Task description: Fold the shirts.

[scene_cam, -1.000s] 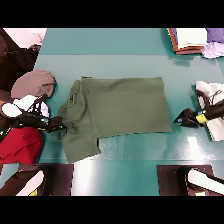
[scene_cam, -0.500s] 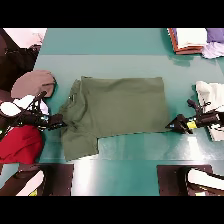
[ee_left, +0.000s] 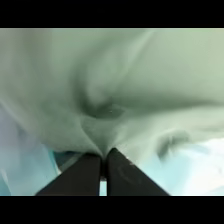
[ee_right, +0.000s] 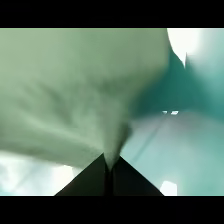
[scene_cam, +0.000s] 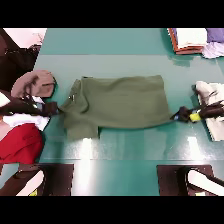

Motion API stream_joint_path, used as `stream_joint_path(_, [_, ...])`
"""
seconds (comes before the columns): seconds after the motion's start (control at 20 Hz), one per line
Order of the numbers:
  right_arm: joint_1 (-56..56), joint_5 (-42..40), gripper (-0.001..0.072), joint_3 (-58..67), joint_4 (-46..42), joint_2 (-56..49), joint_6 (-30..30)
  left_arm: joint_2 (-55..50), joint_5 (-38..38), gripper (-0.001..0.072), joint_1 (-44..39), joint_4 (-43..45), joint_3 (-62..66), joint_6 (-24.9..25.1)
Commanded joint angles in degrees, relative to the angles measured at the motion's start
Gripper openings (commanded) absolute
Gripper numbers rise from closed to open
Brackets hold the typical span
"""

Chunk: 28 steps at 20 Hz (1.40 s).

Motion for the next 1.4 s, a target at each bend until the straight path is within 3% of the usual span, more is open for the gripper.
stream_joint_path(0.0, [-0.52, 1.2, 0.002, 15.19, 0.63, 8.83, 2.84, 2.4, -0.59, 0.0022, 0.07, -0.02, 19.47, -0.04])
stream_joint_path(0.4, [-0.55, -5.79, 0.0021, 55.58, -1.97, 19.3, 5.2, 3.74, 0.68, 0.0024, 0.07, -0.09, 70.44, -0.13])
stream_joint_path(0.65, [-0.52, -2.97, 0.002, 67.65, -15.65, 22.43, 10.34, 3.87, 4.02, 0.0022, 0.07, -7.98, 80.65, -1.99])
stream_joint_path(0.9, [-0.52, 5.31, 0.002, 69.83, -17.33, 17.09, 11.3, 3.85, 1.64, 0.0022, 0.07, -8.87, 69.61, -1.95])
stream_joint_path(1.1, [2.82, 11.1, 0.002, 60.17, -17.77, 8.24, 11.39, 0.46, -2.97, 0.0023, 0.04, -8.66, 50.01, -1.07])
stream_joint_path(1.35, [10.29, 11.04, 0.002, 48.37, -23.04, -7.19, 11.41, -11.34, -4.59, 0.0023, -0.02, -8.61, 31.15, 3.58])
